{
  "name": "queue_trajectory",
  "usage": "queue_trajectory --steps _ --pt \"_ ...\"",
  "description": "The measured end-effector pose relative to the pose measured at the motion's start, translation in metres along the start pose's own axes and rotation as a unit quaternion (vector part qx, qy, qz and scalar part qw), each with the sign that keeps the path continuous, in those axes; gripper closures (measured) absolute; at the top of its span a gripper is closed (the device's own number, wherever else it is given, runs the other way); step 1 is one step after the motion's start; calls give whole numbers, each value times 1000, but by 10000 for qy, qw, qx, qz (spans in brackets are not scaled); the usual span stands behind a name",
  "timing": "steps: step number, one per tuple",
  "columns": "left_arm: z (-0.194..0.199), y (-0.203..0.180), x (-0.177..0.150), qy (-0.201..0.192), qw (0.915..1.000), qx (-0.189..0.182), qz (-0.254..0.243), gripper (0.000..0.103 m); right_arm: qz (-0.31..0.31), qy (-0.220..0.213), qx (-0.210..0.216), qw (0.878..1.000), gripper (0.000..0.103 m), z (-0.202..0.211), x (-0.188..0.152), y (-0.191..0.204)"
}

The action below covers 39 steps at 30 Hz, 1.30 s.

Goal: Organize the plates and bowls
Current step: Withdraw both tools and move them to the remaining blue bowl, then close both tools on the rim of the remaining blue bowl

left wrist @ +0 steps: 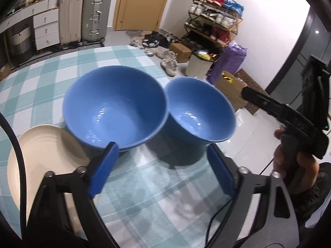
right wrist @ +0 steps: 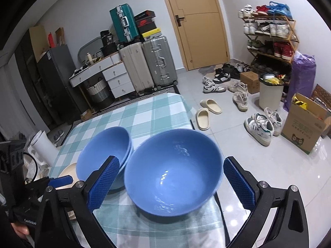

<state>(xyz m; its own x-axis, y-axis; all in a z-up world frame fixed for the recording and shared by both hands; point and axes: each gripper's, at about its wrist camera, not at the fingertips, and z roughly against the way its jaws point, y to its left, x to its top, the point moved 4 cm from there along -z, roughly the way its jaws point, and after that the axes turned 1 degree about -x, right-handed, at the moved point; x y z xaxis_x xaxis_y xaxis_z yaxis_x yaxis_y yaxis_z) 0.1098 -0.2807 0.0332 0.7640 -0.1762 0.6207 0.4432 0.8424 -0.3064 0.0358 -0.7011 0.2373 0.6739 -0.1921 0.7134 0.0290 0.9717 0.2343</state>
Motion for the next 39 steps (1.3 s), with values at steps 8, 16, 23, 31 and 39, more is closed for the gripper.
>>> queue_trajectory --steps 8,16,23,31,39 --pt "-23 -18 -4 336 9978 -545 190 53 -166 157 -173 9996 1 -1 -11 -22" --pt "-54 -33 -4 530 9967 -566 231 58 -281 196 -250 9991 1 -6 -19 -41" --pt "-72 -31 1 512 9970 -448 377 59 -267 343 -252 9987 25 -19 -24 -48" --pt "-86 -25 8 565 9966 -413 425 59 -303 530 -189 9980 43 -46 -29 -50" --pt "-94 -21 15 543 9967 -401 453 59 -281 543 -200 9979 61 -61 -27 -51"
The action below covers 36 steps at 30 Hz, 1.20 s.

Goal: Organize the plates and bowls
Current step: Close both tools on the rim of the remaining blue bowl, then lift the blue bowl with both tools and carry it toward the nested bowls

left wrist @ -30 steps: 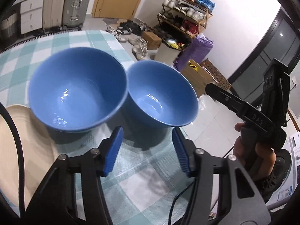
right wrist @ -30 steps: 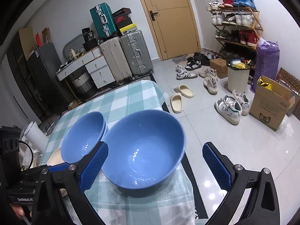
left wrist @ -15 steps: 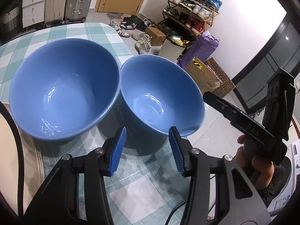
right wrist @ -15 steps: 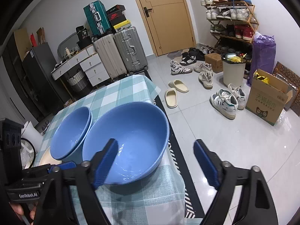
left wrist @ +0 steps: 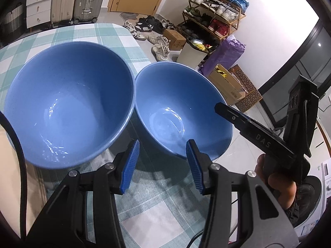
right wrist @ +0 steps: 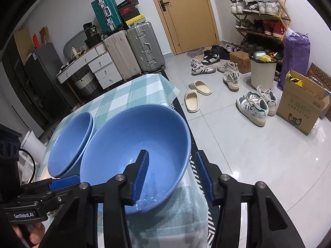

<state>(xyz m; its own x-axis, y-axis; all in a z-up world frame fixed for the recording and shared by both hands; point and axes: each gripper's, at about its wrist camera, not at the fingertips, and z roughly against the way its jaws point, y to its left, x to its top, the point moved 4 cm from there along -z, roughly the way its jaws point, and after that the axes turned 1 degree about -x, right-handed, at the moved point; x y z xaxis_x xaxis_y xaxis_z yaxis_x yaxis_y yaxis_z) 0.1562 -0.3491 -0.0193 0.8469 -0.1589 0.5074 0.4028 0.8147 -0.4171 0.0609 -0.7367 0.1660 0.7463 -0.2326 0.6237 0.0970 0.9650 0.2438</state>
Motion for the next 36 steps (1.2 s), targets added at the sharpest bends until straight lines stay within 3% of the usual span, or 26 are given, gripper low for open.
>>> queue_trajectory --steps 4,9,15,36 --pt "-5 1 3 20 10000 18 -11 59 -66 -11 -4 10000 66 -4 4 -5" --pt "-8 -2 3 53 9999 -32 -134 73 -69 -12 58 10000 75 -7 5 -7" --pt "-12 -3 4 31 9996 67 -262 76 -117 -52 24 9999 85 -6 4 -12" --pt "6 -23 -2 -146 9974 198 -673 76 -5 -295 -51 9996 85 24 2 -9"
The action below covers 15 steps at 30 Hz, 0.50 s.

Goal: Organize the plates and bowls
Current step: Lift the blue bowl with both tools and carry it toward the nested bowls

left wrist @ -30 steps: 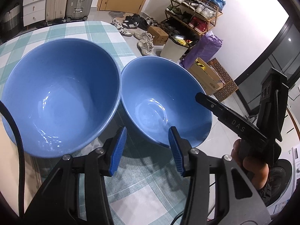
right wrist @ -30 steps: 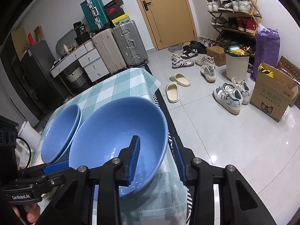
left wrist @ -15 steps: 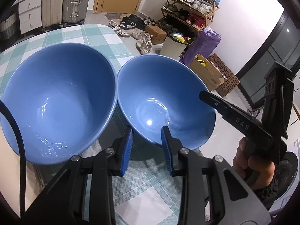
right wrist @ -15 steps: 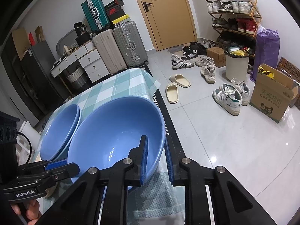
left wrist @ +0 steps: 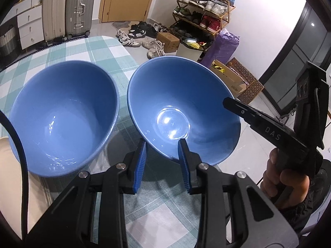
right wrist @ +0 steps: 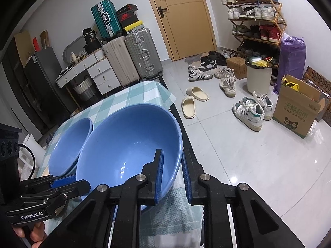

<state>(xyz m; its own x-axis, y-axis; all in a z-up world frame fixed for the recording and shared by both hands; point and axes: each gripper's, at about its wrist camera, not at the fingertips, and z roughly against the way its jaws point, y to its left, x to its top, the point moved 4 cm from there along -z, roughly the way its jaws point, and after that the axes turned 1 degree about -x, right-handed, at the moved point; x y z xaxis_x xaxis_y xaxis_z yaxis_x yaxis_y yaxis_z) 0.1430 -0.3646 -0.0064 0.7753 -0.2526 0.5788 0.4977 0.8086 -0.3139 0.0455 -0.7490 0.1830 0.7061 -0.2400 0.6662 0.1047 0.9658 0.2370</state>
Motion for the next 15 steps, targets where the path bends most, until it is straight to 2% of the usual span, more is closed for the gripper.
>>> queue_trajectory --steps 15 --pt "57 -18 3 -468 9987 -89 -196 75 181 -363 -30 9992 85 53 11 15"
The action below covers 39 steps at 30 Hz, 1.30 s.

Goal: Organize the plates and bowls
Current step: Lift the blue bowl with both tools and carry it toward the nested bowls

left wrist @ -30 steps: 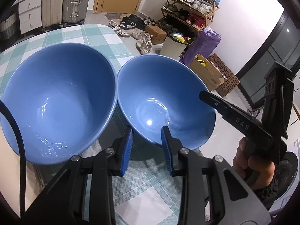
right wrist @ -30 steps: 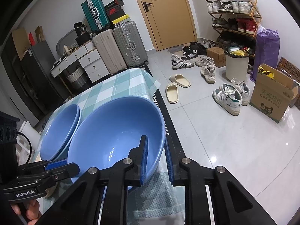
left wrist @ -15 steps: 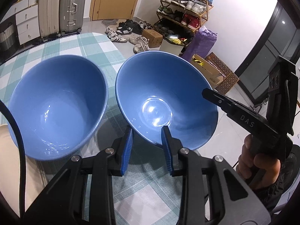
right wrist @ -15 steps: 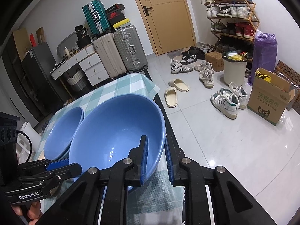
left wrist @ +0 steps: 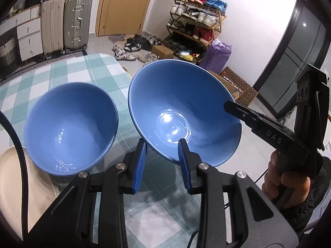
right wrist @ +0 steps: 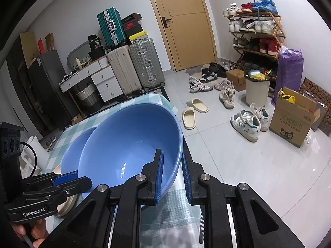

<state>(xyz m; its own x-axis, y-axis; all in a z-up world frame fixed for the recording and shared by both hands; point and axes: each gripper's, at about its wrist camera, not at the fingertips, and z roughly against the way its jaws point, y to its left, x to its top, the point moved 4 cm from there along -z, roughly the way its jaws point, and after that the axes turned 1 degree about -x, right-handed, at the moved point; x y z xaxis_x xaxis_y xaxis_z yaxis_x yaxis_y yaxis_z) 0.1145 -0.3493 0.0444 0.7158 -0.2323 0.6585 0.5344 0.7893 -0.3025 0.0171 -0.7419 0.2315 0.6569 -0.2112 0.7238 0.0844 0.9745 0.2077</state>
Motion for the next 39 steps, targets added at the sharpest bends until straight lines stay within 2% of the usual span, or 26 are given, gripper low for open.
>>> queue_trajectory --steps 17,39 --pt "70 2 12 -487 9988 10 95 75 337 -239 47 9991 84 29 24 44" --pt "147 28 12 -867 9949 220 457 75 703 -305 336 9965 84 15 47 102"
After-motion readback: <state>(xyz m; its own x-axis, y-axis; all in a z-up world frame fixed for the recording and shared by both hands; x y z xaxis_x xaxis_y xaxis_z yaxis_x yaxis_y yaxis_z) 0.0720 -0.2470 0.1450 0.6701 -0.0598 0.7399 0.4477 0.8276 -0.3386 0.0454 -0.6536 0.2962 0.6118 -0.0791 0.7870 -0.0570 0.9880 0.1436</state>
